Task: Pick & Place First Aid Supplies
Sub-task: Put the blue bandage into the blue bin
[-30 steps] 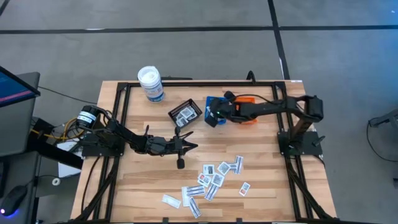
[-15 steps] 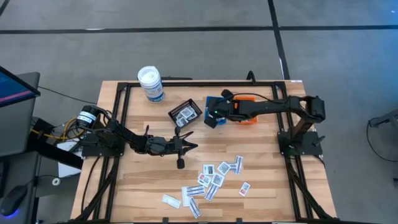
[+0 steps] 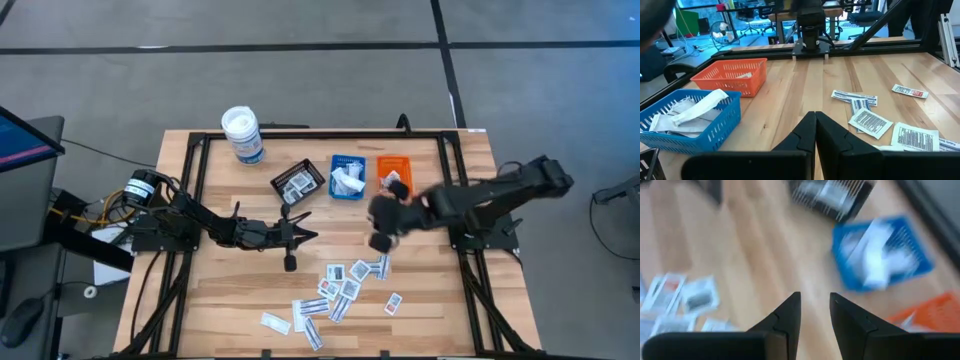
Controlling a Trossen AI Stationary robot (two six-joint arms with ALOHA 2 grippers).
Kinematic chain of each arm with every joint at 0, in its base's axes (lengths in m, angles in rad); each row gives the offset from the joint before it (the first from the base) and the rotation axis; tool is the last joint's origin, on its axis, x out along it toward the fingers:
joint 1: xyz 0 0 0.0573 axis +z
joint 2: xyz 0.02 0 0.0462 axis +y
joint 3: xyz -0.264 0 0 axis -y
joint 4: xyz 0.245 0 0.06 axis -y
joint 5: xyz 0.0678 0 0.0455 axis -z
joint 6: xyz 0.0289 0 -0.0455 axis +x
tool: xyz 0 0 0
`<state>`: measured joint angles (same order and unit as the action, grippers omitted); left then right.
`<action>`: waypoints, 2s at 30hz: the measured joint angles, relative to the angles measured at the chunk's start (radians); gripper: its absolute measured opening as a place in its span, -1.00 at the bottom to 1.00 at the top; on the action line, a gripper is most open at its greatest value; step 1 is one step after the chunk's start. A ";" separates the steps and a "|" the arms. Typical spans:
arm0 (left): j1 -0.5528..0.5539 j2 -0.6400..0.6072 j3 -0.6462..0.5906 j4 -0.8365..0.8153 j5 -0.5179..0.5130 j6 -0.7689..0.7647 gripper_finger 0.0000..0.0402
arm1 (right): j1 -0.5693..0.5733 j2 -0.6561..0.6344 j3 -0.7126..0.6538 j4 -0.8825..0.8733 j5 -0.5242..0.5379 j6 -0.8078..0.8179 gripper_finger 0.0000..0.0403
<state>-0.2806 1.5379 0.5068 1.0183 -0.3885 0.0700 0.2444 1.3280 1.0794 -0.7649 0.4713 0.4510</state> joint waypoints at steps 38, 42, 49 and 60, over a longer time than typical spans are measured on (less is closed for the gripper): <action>0.000 0.000 0.000 0.011 0.000 0.000 -0.95 | 0.219 0.314 -0.352 0.283 -0.189 0.612 -0.78; 0.000 0.000 0.000 0.011 0.000 0.000 -0.95 | 0.208 0.310 -0.351 0.283 -0.201 0.600 -0.97; 0.000 0.000 0.000 0.011 0.000 0.000 -0.95 | 0.142 0.227 -0.279 0.268 -0.076 0.419 -0.88; 0.002 0.000 0.001 0.015 0.000 0.000 -0.95 | -0.222 0.109 -0.214 0.522 0.204 -0.118 -0.99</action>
<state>-0.2787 1.5383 0.5076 1.0328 -0.3882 0.0700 0.0222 1.4368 0.8658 -0.2427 0.6749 0.3332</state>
